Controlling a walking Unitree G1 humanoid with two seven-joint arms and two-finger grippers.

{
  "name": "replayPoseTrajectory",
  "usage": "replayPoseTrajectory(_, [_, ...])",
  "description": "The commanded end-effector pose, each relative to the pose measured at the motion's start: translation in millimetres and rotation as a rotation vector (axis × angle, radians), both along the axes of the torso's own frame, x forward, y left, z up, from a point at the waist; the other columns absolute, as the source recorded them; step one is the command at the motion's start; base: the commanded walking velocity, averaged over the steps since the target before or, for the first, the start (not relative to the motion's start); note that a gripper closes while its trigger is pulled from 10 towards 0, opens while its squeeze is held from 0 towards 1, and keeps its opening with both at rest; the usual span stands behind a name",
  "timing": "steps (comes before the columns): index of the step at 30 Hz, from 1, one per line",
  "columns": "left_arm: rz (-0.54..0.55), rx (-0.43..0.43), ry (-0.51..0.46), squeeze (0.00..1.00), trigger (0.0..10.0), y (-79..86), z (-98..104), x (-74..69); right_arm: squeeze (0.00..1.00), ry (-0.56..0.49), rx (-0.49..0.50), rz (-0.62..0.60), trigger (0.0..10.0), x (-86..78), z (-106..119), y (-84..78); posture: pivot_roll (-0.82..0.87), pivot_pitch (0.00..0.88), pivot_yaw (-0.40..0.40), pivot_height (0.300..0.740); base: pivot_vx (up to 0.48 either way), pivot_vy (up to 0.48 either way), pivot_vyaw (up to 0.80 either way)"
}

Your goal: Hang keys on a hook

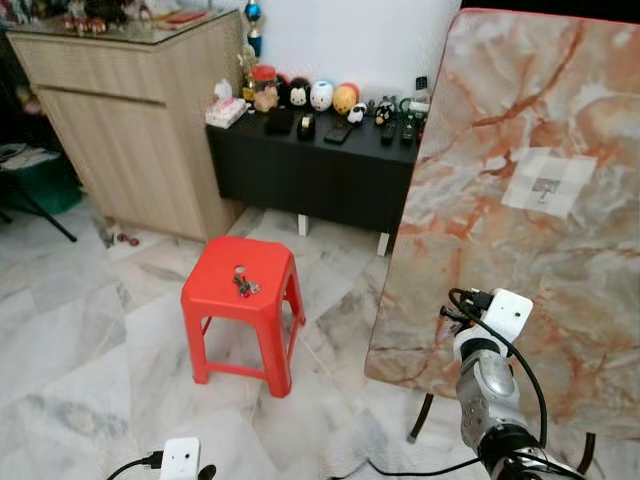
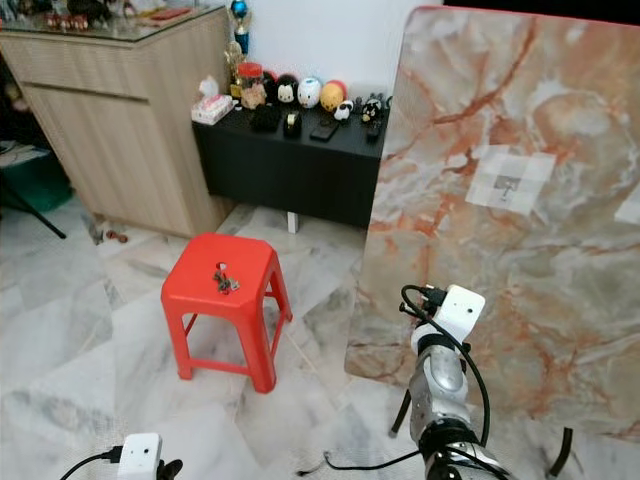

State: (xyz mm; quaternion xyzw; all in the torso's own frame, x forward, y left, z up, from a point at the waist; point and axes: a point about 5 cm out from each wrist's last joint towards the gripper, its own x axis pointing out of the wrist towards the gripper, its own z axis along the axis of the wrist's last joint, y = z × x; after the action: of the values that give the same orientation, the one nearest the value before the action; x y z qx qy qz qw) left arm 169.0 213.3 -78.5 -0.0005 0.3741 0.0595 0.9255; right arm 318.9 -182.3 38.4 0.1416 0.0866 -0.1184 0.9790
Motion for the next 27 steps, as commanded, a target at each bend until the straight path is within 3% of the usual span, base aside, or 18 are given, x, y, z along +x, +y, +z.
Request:
replayPoseTrajectory(1, [-0.006,0.003,0.015,0.00,10.0,0.2,-1.9,-3.8,0.00,-0.030,-0.014,-0.003,10.0,5.0,7.8,-2.1,0.17,0.000,-0.076,0.740,0.000,0.000,0.00])
replayPoseTrajectory(7, [-0.006,0.003,0.021,0.00,10.0,0.4,-2.8,-6.0,0.00,-0.075,-0.085,-0.062,10.0,9.7,20.2,-11.4,0.17,0.000,-0.075,0.740,0.000,0.000,0.00])
replayPoseTrajectory(8, [-0.003,0.003,0.019,0.00,10.0,0.9,-2.6,-5.9,0.00,-0.085,-0.209,-0.124,10.0,12.1,29.9,-22.0,0.18,0.000,-0.077,0.740,0.000,0.000,0.00])
replayPoseTrajectory(9, [-0.003,0.003,0.019,0.00,10.0,0.9,-2.6,-5.9,0.00,-0.085,-0.209,-0.124,10.0,12.1,29.9,-22.0,0.18,0.000,-0.077,0.740,0.000,0.000,0.00])
replayPoseTrajectory(11, [0.000,0.003,0.017,0.00,10.0,0.8,-2.5,-5.7,0.00,-0.090,-0.347,-0.175,10.0,13.9,39.0,-31.4,0.18,0.000,-0.080,0.740,0.000,0.000,0.00])
replayPoseTrajectory(12, [0.000,0.003,0.017,0.00,10.0,0.8,-2.5,-5.7,0.00,-0.090,-0.347,-0.175,10.0,13.9,39.0,-31.4,0.18,0.000,-0.080,0.740,0.000,0.000,0.00])
replayPoseTrajectory(15, [0.004,0.003,0.015,0.00,10.0,0.8,-2.4,-5.6,0.00,-0.096,-0.519,-0.246,10.0,14.2,49.4,-43.0,0.18,0.000,-0.081,0.740,0.000,0.000,0.00])
replayPoseTrajectory(21, [0.007,0.002,0.013,0.00,10.0,0.8,-2.3,-5.5,0.00,-0.102,-0.582,-0.293,10.0,13.1,54.1,-49.5,0.18,0.000,-0.082,0.740,0.000,0.000,0.00])
replayPoseTrajectory(24, [0.010,0.002,0.009,0.00,10.0,1.4,-2.0,-5.5,0.00,-0.100,-0.702,-0.343,10.0,10.9,58.5,-57.4,0.18,0.000,-0.080,0.740,0.000,0.000,0.00])
replayPoseTrajectory(27, [0.013,0.004,0.006,0.00,10.0,2.6,-1.6,-5.3,0.00,-0.086,-0.730,-0.367,10.0,11.0,59.6,-62.6,0.18,0.000,-0.080,0.740,0.000,0.000,0.00])
